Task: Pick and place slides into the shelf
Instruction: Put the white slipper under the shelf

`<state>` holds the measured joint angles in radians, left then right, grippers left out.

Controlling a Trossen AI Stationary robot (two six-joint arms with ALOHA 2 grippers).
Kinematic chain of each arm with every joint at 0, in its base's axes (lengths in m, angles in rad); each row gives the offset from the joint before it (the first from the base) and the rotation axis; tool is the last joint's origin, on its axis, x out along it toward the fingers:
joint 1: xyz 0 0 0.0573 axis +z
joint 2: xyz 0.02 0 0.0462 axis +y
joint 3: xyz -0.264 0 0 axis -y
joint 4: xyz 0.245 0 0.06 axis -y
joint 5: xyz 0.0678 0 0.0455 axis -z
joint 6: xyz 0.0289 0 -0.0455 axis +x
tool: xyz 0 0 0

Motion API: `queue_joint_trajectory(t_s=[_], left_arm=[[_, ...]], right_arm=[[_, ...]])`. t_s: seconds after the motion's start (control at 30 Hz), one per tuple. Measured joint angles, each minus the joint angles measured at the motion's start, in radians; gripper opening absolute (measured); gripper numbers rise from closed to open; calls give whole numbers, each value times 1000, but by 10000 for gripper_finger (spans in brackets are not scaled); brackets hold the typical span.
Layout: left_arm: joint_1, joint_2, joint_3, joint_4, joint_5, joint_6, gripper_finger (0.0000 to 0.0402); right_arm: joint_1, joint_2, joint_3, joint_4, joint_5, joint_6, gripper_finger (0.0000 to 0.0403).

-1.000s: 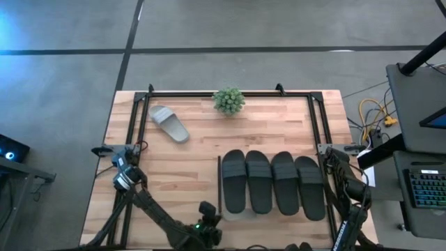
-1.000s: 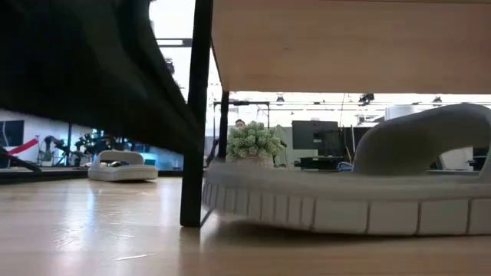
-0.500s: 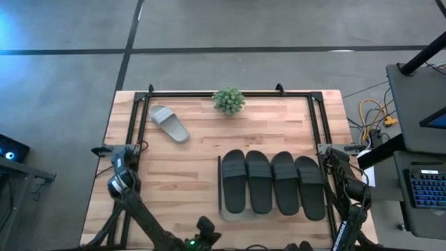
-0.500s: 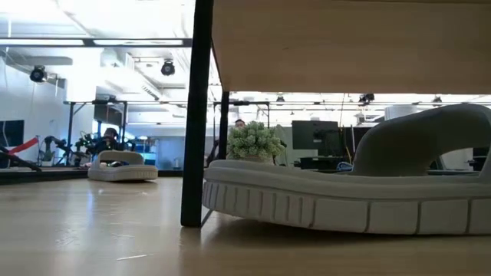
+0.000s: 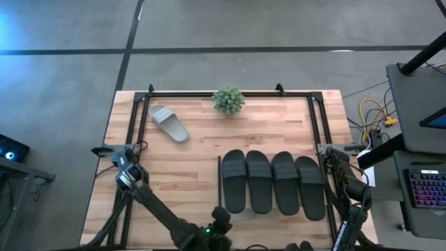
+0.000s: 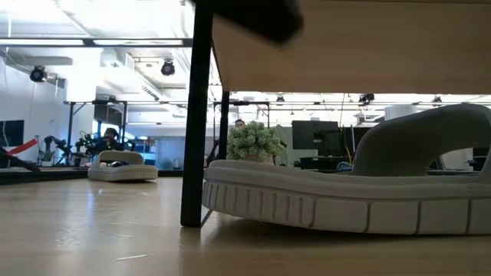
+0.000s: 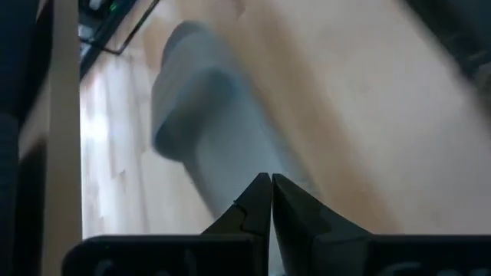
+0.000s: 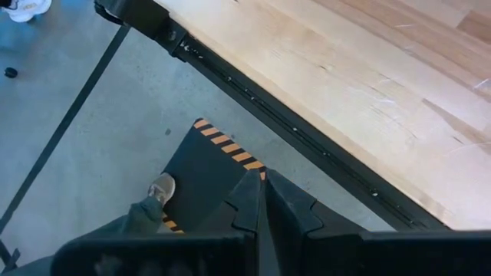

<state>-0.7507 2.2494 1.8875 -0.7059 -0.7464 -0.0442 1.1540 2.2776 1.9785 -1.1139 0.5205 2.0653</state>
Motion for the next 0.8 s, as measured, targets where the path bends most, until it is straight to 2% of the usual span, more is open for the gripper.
queue_joint_trajectory(t_s=[0.6,0.8], left_arm=[[26,-1,-131,97,-2,-9,0],[22,-3,-103,93,3,-22,0]], right_arm=[[0,0,0,-6,0,2,13],[4,0,12,-13,0,3,13]])
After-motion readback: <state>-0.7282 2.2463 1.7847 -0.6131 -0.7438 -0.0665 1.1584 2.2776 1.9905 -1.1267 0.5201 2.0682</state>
